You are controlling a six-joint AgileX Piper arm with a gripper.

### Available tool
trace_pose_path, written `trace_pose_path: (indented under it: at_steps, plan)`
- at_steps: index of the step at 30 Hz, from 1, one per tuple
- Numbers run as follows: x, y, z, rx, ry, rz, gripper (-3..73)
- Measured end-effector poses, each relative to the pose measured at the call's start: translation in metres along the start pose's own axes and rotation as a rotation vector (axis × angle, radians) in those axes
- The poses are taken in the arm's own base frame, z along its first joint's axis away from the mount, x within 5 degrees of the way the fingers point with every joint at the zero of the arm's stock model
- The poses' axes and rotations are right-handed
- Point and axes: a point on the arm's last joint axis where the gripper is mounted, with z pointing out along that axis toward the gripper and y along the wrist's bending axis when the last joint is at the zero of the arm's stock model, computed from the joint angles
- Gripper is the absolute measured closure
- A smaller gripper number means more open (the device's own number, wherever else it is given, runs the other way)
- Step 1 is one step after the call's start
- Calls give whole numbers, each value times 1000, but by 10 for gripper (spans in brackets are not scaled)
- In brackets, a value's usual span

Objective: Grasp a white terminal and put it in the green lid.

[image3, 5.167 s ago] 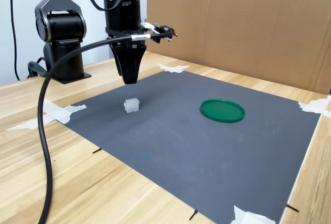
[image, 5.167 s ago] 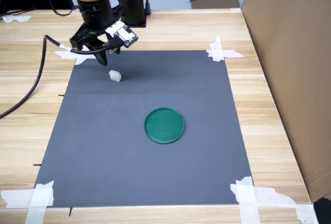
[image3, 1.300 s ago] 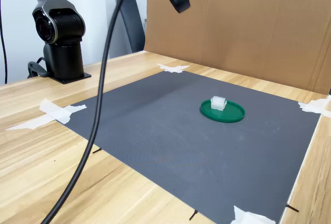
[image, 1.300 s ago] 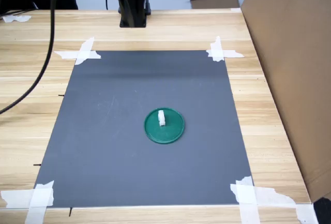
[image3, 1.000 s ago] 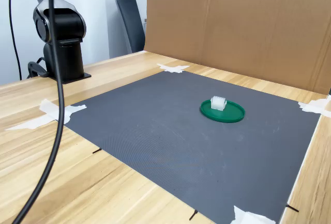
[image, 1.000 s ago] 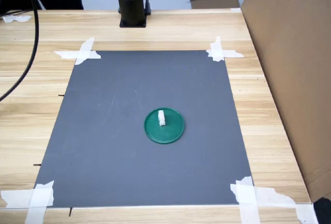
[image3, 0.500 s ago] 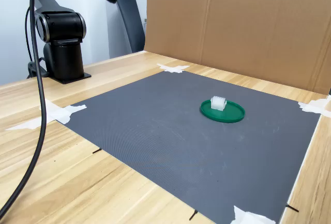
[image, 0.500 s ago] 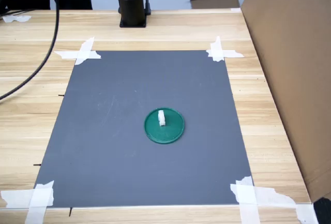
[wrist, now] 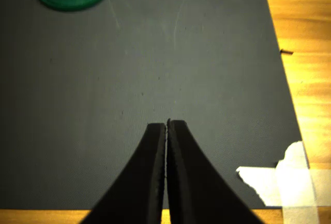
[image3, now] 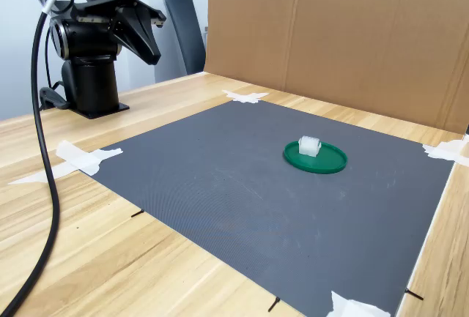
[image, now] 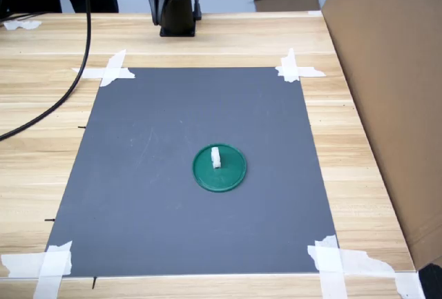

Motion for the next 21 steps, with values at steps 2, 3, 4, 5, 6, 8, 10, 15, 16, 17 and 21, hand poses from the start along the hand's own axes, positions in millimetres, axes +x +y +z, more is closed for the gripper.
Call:
trace_pose_path:
  at_steps: [2, 3, 4, 5, 6, 8, 10, 15, 16, 17, 21]
  plan:
    - [9, 1, 5, -3, 22, 2, 723]
    - [9, 1, 5, -1, 19, 2, 723]
    - [10, 1, 6, 3, 15, 3, 723]
    - [10, 1, 7, 6, 10, 3, 723]
    - [10, 1, 7, 6, 9, 3, 723]
    - [9, 0, 7, 12, -2, 3, 723]
    - [10, -1, 7, 21, 4, -24, 723]
    - [10, -1, 7, 26, 13, -48, 723]
    - [10, -1, 7, 27, 13, -49, 723]
    - [10, -1, 7, 27, 14, -50, 723]
    - [10, -1, 7, 27, 14, -50, 723]
